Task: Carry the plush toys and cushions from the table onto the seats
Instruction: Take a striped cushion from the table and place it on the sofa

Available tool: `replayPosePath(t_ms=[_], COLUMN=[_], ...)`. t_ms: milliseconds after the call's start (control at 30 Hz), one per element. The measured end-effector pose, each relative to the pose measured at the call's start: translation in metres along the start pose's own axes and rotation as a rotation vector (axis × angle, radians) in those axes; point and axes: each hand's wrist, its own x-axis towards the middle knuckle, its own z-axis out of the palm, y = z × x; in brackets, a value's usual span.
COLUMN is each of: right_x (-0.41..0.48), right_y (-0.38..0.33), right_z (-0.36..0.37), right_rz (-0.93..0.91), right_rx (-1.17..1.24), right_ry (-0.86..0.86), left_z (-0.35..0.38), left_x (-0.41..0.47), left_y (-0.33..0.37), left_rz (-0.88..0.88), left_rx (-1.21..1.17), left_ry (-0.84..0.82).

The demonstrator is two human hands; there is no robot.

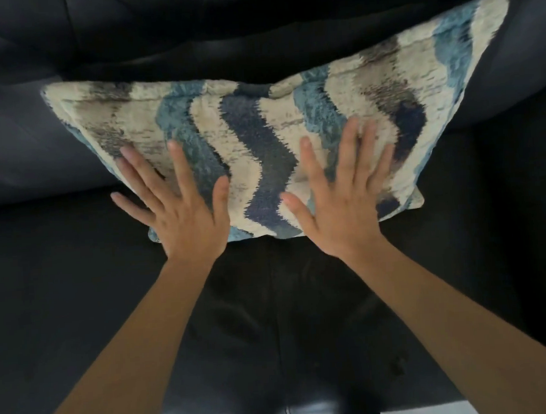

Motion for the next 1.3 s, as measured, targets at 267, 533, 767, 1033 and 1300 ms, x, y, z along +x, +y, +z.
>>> replayPosePath(t_ms=[267, 533, 767, 1033, 1300], right_x=[0.063, 0.06, 0.045, -0.003, -0.047], right_y=[0.007, 0.04, 0.041, -0.004, 0.021], right_z=[0.045, 0.05, 0.044, 0.086, 0.102], right_rz=[-0.139, 0.265, 0.268, 0.477, 0.564], right_rx=[-0.095, -0.167, -0.185, 0.083, 0.163], right_ry=[-0.051, -0.016, 0.125, 0.037, 0.024], left_z=[0.044, 0.047, 0.058, 0.067, 0.097], left_x=[0.042, 0.041, -0.033, -0.048, -0.024], left_y=[0.004, 0.003, 0.036, 0.029, 0.009], left_rz=[0.068, 0.091, 0.425, 0.26, -0.095], left_rx=[0.041, 0.032, 0.021, -0.097, -0.303], left_ry=[-0.05, 0.012, 0.158, 0.126, -0.117])
